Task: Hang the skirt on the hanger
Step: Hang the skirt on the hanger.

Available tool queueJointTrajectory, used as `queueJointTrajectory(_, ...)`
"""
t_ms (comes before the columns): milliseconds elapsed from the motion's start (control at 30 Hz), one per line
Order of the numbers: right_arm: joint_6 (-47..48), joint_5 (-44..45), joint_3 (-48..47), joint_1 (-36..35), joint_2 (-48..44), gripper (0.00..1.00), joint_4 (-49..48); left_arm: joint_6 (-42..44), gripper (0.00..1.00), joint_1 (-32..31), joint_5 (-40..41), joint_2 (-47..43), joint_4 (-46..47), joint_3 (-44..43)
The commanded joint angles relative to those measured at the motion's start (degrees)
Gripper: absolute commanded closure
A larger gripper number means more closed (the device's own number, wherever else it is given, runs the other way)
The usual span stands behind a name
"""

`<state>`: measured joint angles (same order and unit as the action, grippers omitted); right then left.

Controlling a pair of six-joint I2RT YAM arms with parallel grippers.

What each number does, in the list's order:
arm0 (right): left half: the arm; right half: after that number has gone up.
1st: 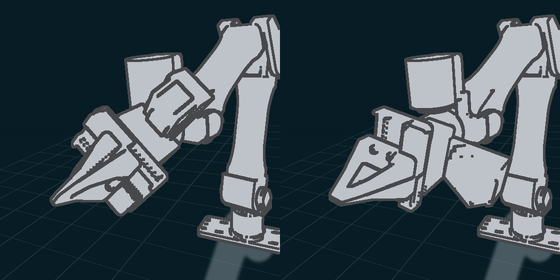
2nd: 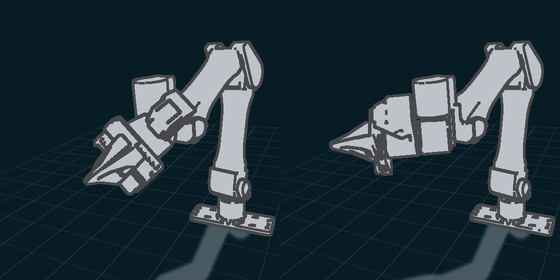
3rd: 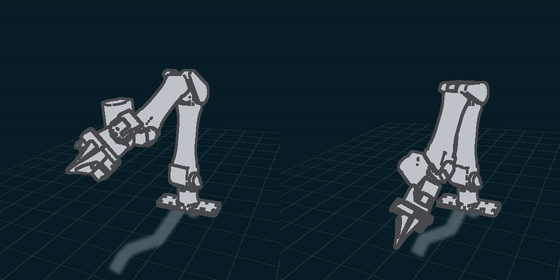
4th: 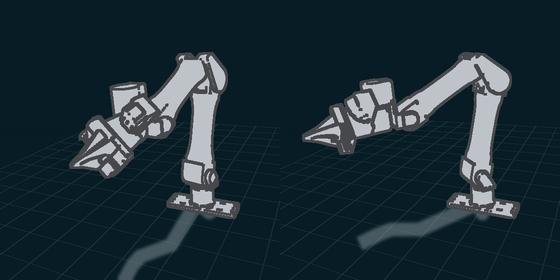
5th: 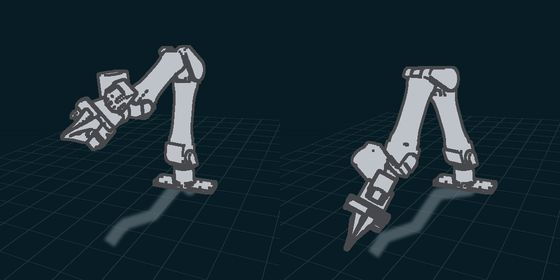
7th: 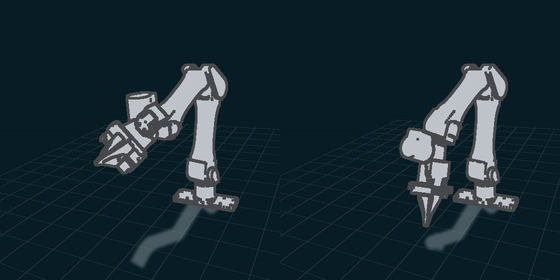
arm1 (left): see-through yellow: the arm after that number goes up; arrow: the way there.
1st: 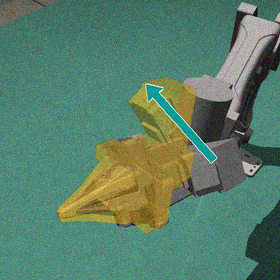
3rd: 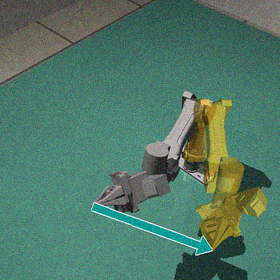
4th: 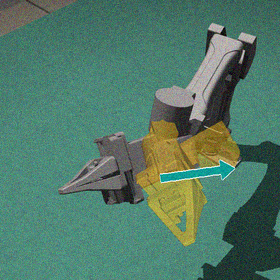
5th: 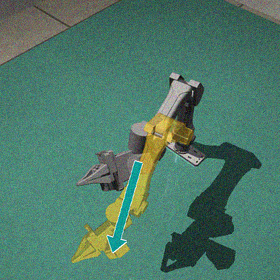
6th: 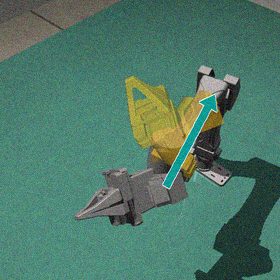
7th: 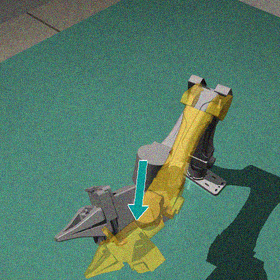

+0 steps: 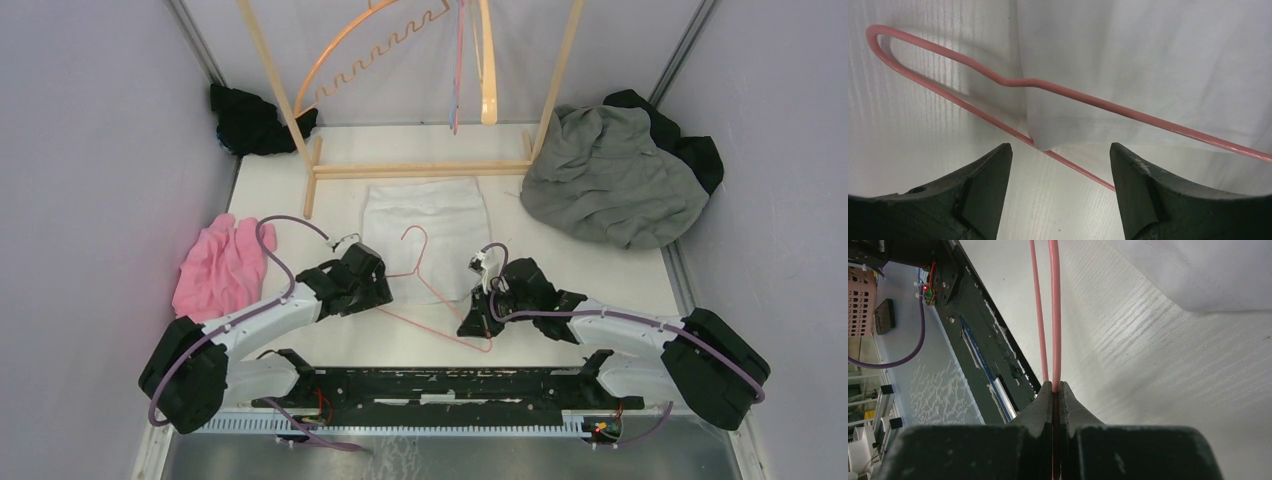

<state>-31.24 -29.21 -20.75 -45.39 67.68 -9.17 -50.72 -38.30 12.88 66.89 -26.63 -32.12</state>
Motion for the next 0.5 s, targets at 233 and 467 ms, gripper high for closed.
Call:
queueJointTrajectory(233,-1.8,2.6,1.6,-1.4,2.1,0.99,-1.4,1.3,0.20,-0.6,-1.7,-3.3,-1.9,-4.1)
queueJointTrajectory(467,-2.5,2.2,2.2,-2.0,1.0,0.99,-1.7,1.6,0.23,-0.7,-1.9,-1.4,-0.2,-2.5)
